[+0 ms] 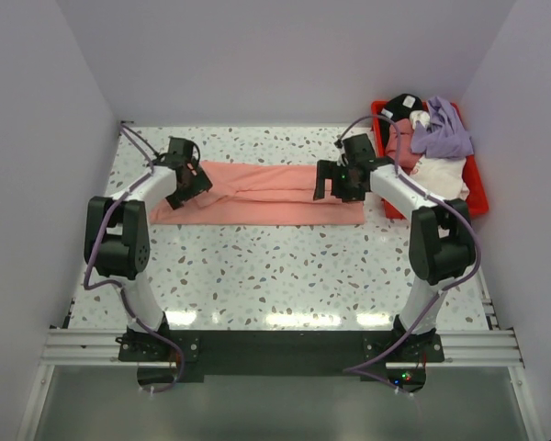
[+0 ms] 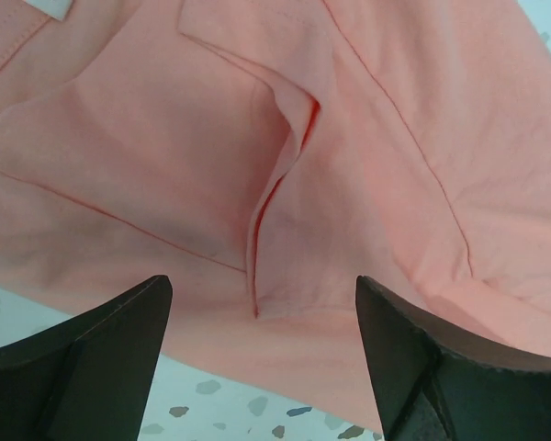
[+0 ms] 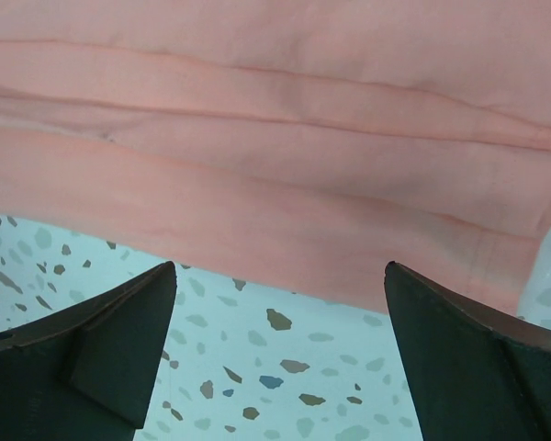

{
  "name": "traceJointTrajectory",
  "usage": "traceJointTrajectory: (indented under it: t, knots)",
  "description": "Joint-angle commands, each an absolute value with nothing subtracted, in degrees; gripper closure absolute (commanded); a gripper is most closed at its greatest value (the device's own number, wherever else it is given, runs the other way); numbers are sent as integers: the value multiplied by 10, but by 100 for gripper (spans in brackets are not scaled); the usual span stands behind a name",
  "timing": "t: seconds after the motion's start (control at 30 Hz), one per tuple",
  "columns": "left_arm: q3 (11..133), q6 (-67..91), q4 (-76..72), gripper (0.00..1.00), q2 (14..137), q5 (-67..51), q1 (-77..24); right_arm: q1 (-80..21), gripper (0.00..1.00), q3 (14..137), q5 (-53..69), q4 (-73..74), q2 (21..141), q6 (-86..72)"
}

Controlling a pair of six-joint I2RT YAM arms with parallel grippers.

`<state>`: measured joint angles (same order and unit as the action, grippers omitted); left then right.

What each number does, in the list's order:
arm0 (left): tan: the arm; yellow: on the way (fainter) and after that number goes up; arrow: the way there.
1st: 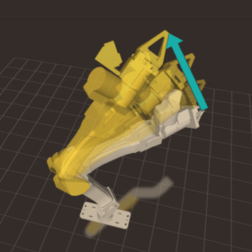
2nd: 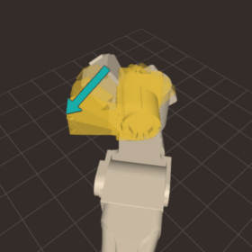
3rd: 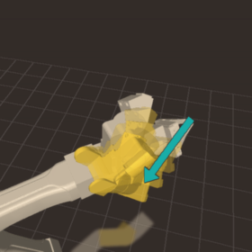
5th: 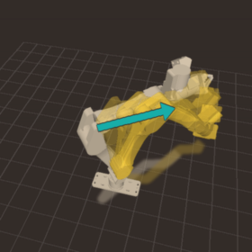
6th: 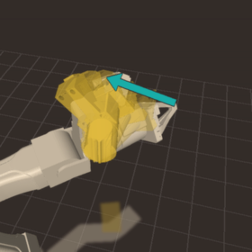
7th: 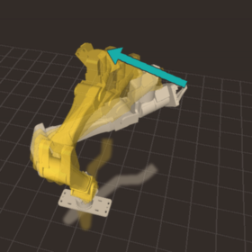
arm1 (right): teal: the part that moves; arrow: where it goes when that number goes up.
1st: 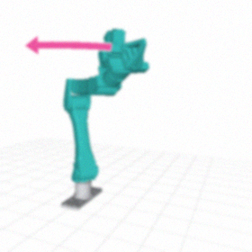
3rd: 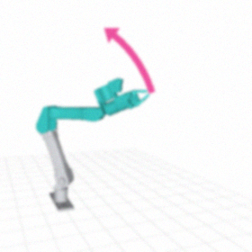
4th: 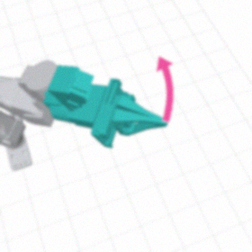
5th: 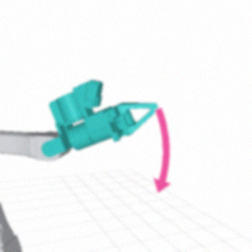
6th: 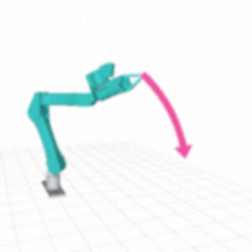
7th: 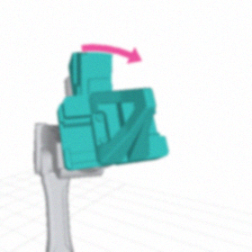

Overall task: Fold and stack the t-shirts
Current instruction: Fold the tshirt

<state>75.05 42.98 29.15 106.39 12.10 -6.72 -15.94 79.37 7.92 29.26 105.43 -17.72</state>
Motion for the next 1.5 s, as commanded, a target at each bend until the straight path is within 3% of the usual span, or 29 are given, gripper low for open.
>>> traceJointTrajectory:
  t: [0.0, 0.13, 0.23, 0.43, 0.63, 0.83, 0.97, 1.07, 1.47]
  knots:
    - [750, 433, 244, 15, 1056, 95, -67, -160, 1, 789, 96, 273, 1051, -169]
    - [742, 433, 239, 37, 1065, 86, -66, -161, 1, 782, 91, 274, 1056, -171]
    - [743, 434, 236, 46, 1077, 82, -66, -161, 1, 779, 83, 279, 1056, -171]
    - [747, 435, 237, 55, 1095, 80, -66, -161, 1, 778, 70, 287, 1054, -169]
    - [744, 438, 243, 58, 1101, 95, -66, -161, 1, 777, 69, 287, 1057, -169]
    - [756, 433, 248, 76, 1121, 92, -66, -161, 1, 780, 64, 292, 1058, -169]
    - [759, 432, 248, 83, 1122, 96, -66, -161, 1, 783, 60, 294, 1060, -168]
    - [761, 430, 248, 100, 1123, 95, -66, -161, 1, 783, 59, 294, 1059, -169]
    - [801, 409, 233, 100, 1118, 77, -66, -160, 1, 787, 49, 299, 1057, -167]
